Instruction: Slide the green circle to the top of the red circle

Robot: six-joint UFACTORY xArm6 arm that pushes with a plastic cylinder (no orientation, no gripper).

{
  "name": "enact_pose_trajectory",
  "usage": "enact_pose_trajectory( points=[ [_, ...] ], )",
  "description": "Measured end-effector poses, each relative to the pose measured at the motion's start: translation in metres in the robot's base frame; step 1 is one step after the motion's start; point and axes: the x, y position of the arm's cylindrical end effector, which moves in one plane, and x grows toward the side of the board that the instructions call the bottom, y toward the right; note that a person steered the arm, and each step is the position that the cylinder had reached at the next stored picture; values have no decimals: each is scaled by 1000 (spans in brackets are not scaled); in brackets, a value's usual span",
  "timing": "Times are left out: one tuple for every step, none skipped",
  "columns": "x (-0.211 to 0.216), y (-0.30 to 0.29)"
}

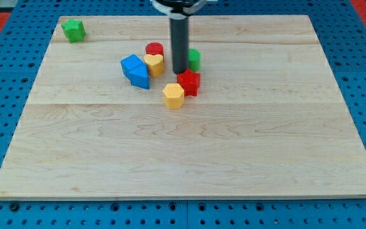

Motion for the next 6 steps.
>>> enact_pose_trajectory(
  points=[
    [7, 18],
    [-3, 72],
    [-46, 26],
    [-23, 41],
    [11, 40],
    [-40, 14]
  ],
)
